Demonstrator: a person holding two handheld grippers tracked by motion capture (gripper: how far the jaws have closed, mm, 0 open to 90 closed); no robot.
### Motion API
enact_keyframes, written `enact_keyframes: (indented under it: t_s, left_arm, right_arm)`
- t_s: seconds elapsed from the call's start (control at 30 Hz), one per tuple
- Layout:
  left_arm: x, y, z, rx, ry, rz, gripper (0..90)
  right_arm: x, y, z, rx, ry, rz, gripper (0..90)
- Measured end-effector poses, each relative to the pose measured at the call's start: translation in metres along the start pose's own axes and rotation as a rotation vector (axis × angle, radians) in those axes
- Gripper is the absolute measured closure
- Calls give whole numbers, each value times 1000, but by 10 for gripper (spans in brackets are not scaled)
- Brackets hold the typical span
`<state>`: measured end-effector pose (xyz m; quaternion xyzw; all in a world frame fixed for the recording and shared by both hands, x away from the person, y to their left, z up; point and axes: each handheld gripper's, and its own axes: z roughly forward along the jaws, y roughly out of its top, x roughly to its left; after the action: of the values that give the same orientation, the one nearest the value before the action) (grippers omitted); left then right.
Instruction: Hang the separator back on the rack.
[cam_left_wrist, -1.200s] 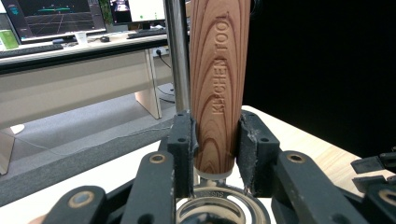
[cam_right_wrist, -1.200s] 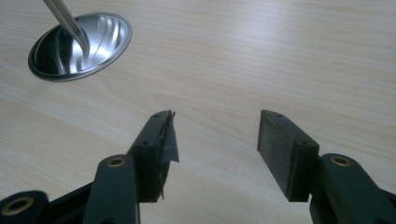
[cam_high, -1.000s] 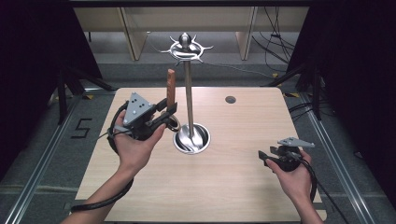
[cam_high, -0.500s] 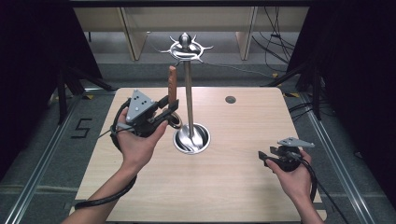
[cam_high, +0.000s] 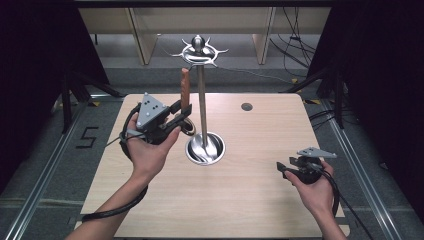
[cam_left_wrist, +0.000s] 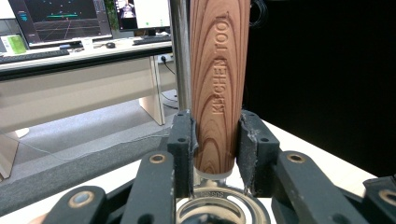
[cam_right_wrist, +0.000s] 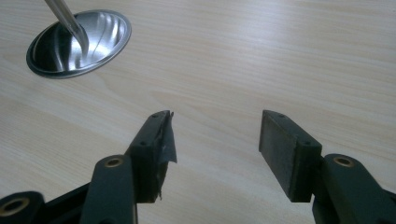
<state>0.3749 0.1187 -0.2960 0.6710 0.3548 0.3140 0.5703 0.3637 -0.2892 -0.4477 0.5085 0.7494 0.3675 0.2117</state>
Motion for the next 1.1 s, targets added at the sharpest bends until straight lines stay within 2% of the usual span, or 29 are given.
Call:
enact_keyframes:
  t_s: [0.03, 0.07, 0.1, 0.2, 0.23, 0.3, 0.33, 0.6, 0.63, 0.67, 0.7, 0.73, 0.83, 0.9, 0.93, 0.97, 1.1]
  left_arm:
    - [0, 0, 2, -3, -11, -3, 681]
    - [1, 0, 2, 0, -2, -3, 681]
    - [1, 1, 2, 2, 0, -2, 682]
    - [2, 1, 5, 3, -11, -3, 682]
    - [2, 2, 5, 4, -1, -2, 681]
    - [2, 2, 6, 5, 5, 2, 681]
    - [2, 3, 7, 1, -4, 2, 681]
    - [2, 5, 9, 4, 13, 6, 681]
    - [1, 5, 9, 2, 16, 6, 681]
    - [1, 5, 9, 1, 19, 7, 681]
    - [1, 5, 10, -1, 10, 8, 681]
    - [1, 5, 10, 3, 23, 9, 681]
    - [1, 6, 12, 3, 19, 6, 681]
    - [1, 6, 12, 2, 28, 8, 681]
    - [2, 6, 12, -2, 33, 4, 681]
    - [2, 7, 12, -2, 36, 4, 681]
    - [1, 7, 14, 7, 37, 9, 681]
  right_arm:
    - [3, 0, 0, 8, 8, 34, 445]
    - [3, 0, 0, 9, 9, 36, 445]
    - [0, 0, 0, -1, 0, 0, 444]
    - [0, 0, 0, 1, -2, 1, 444]
    - [2, 1, 0, 9, 3, 24, 444]
    - [3, 1, -1, 20, -8, 24, 444]
    - [5, 0, 0, 29, 10, 55, 443]
    - [6, 0, 1, 22, 15, 59, 444]
    - [3, 0, 2, 13, 18, 26, 444]
    - [3, 0, 2, 12, 17, 29, 444]
    - [6, 0, 2, 23, 11, 61, 444]
    - [5, 0, 2, 20, 10, 52, 444]
    - [6, 0, 3, 20, 25, 68, 444]
    - [6, 0, 2, 26, 18, 64, 444]
    - [3, 0, 3, 17, 26, 31, 444]
    - [1, -1, 3, 6, 7, -4, 444]
    - [3, 0, 3, 14, 17, 26, 444]
